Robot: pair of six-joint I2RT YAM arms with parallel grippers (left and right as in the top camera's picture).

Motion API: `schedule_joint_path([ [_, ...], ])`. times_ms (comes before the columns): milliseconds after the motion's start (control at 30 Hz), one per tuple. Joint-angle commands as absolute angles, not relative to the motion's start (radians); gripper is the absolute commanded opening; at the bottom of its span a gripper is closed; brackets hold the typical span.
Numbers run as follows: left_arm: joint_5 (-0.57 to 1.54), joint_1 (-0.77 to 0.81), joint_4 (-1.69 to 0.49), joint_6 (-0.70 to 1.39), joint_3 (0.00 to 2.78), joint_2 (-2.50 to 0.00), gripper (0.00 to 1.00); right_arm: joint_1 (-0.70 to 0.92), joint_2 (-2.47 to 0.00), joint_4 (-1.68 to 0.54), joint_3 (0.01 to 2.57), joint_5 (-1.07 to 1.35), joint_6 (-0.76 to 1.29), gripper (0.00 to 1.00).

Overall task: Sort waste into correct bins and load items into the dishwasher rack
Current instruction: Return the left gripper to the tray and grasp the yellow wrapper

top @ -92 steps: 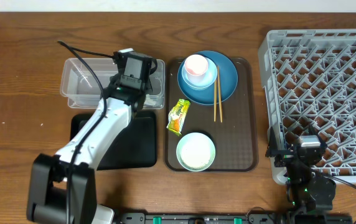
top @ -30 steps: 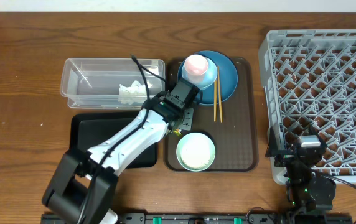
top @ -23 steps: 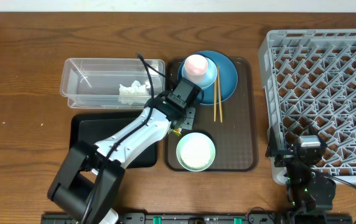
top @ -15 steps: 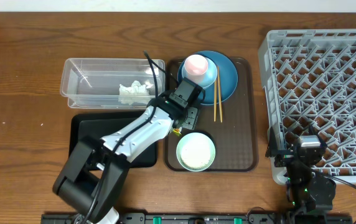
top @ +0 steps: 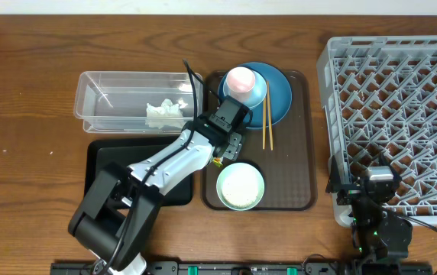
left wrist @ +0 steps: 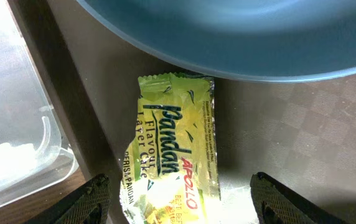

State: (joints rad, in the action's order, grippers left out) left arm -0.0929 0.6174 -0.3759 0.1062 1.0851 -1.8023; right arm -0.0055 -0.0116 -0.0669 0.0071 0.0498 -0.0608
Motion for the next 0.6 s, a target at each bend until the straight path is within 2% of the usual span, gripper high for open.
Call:
schedule_joint_path([
  [0,-0.107,0.620,-0.367,0.089,1.084,-1.837,0.74,-0.010,-0.004,-0.069,0.005,0.045,-0.068,0.99],
  [333,-0.086,0.620,-0.338,0.089,1.084,-1.942,0.75,-0.010,-0.004,-0.070,0.005,0.045,-0.068,0.99],
  [567,-0.001,0.620,-0.346,0.090,1.084,-1.940,0.70,-0.010,-0.004,-0.069,0.005,0.045,-0.068,0.99],
])
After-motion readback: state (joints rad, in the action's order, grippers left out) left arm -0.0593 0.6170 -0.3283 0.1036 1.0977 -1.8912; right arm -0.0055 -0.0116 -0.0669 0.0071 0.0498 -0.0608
